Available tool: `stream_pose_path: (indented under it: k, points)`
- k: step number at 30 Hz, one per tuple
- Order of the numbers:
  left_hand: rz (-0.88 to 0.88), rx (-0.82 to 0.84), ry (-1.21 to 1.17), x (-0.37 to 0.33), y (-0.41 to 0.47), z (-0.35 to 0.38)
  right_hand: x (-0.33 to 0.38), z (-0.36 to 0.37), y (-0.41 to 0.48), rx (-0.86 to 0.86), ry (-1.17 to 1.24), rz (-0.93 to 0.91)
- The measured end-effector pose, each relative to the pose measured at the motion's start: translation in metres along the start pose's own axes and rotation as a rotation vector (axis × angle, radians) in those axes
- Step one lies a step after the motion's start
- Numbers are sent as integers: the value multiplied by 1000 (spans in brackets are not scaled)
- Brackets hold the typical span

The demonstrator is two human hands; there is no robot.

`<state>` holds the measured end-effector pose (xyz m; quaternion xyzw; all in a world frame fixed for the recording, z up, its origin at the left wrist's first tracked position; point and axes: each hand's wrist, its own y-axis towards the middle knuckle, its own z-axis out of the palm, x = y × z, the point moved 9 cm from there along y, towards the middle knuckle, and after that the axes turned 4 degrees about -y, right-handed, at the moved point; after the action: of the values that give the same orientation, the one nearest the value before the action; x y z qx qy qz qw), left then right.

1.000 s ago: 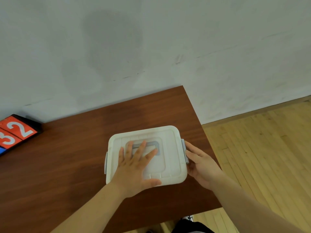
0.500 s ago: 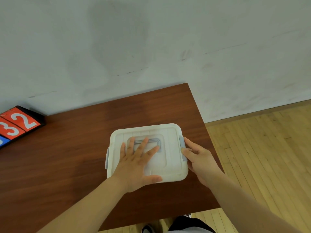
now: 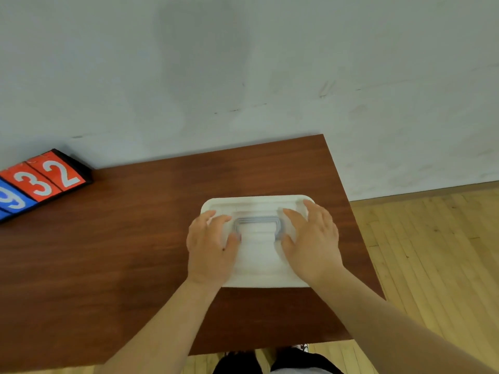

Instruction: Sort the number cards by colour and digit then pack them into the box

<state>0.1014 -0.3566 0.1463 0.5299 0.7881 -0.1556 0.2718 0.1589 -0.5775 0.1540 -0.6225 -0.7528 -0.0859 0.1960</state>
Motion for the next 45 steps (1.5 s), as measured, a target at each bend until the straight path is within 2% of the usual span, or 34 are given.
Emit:
stream_pose_path:
  k: [2, 4, 7, 8, 12, 19, 24, 27, 35, 38, 45]
  points:
    - [-157, -38, 99, 26, 4, -15, 24, 18, 3, 32, -71, -48]
    - [-328, 36, 64, 56, 6, -16, 47, 40, 4, 104, -54, -68]
    - [-656, 221, -506, 96, -1, 7, 76, 65, 5, 165, -124, -107]
    - [-694, 264, -625, 101, -4, 14, 80, 74, 5, 183, -189, -121]
    - [-590, 284, -724, 107, -4, 14, 83, 88, 13, 220, -322, -153]
    - [-399, 252, -580, 102, -3, 1, 87, 90, 26, 239, -396, -160]
    - [-461, 452, -767, 94, -9, 18, 86, 89, 27, 216, -399, -157]
    - [-407, 478, -706, 89, -10, 20, 86, 89, 27, 199, -399, -162]
    - [-299, 379, -478, 82, -12, 14, 85, 89, 26, 204, -385, -158]
    - [-250, 399, -380, 79, -11, 13, 85, 89, 26, 212, -399, -156]
    - [-204, 447, -325, 76, -5, 6, 85, 88, 26, 241, -383, -135]
